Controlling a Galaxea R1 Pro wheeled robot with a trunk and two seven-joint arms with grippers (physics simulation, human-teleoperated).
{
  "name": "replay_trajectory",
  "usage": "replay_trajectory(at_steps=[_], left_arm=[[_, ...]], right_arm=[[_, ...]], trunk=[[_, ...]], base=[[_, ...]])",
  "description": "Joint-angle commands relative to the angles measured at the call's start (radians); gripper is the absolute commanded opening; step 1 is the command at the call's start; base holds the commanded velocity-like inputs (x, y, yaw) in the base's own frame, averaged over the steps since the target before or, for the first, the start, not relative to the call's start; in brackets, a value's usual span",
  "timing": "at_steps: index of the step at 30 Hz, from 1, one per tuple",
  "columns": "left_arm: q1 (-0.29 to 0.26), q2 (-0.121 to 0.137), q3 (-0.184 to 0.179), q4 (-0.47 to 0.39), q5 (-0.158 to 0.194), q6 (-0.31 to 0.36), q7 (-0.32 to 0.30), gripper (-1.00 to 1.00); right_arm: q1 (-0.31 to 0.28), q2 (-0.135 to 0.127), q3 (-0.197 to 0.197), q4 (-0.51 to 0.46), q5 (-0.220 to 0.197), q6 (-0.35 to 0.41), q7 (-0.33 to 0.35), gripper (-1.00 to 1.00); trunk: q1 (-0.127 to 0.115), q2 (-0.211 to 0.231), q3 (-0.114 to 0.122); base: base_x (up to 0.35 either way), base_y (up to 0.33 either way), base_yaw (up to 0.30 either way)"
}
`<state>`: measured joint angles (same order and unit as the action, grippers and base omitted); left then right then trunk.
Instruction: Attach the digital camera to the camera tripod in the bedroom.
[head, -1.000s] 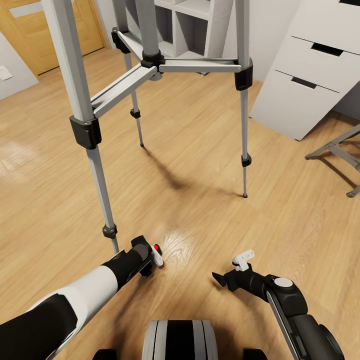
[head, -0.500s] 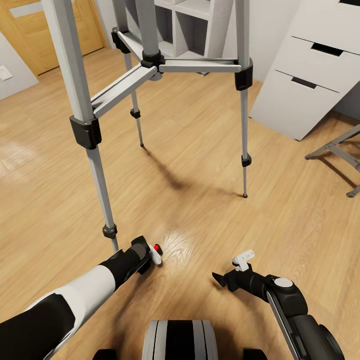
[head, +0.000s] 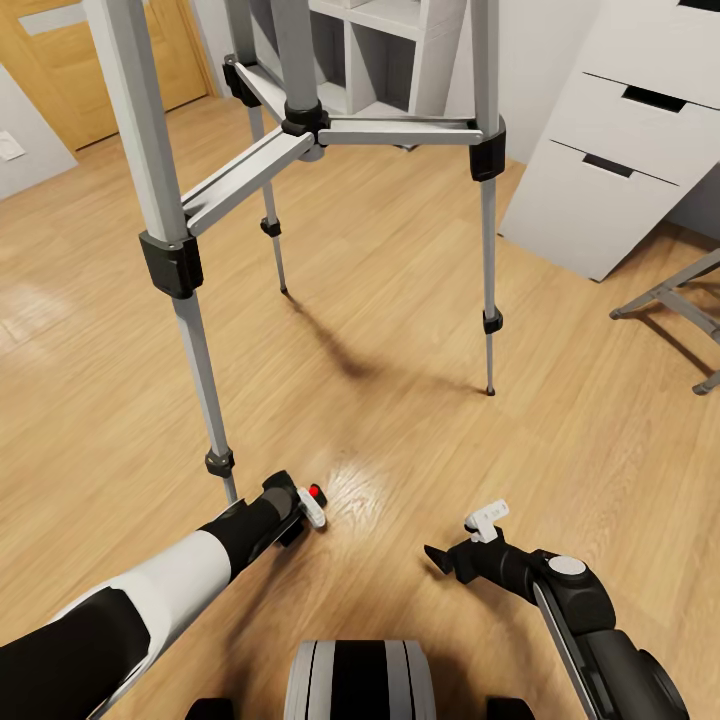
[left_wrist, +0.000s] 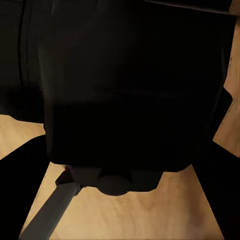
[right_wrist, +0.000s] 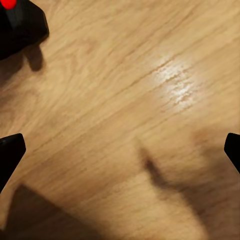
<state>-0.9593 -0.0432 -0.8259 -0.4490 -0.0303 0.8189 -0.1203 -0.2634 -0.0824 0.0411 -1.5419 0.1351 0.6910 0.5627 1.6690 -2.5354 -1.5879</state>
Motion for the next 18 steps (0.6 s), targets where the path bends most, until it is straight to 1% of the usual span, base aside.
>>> replay_trajectory(at_steps=[1, 7, 8, 13, 16, 18], left_arm=[[-0.001, 0.001, -0.006, -0.002, -0.011, 0.002, -0.005, -1.00], [-0.001, 0.000, -0.006, -0.002, -0.011, 0.001, -0.005, -1.00], [-0.009, -0.005, -0.003, -0.013, -0.010, 0.001, -0.011, -1.00], [-0.014, -0.006, -0.003, -0.054, -0.010, 0.006, -0.018, -1.00], [-0.015, -0.007, -0.003, -0.070, -0.010, 0.011, -0.019, -1.00], [-0.015, -0.007, -0.003, -0.073, -0.010, 0.012, -0.019, -1.00]], right_arm=[[0.000, 0.000, 0.000, -0.001, 0.011, 0.002, 0.008, 1.00], [0.000, 0.000, 0.000, -0.001, 0.011, 0.002, 0.008, 1.00], [0.000, -0.001, -0.006, -0.005, 0.011, 0.002, 0.008, 1.00], [0.000, -0.001, -0.059, -0.025, 0.010, 0.002, 0.008, 1.00], [0.000, -0.001, -0.077, -0.033, 0.010, 0.003, 0.009, 1.00], [0.000, -0.001, -0.081, -0.035, 0.010, 0.003, 0.009, 1.00]], trunk=[[0.000, 0.000, -0.001], [0.000, 0.000, -0.001], [0.000, 0.000, -0.001], [0.000, 0.000, -0.001], [0.000, 0.000, -0.001], [0.000, 0.000, -0.001]], base=[[0.000, 0.000, 0.000], [0.000, 0.000, 0.000], [0.000, 0.000, 0.000], [0.000, 0.000, 0.000], [0.000, 0.000, 0.000], [0.000, 0.000, 0.000]])
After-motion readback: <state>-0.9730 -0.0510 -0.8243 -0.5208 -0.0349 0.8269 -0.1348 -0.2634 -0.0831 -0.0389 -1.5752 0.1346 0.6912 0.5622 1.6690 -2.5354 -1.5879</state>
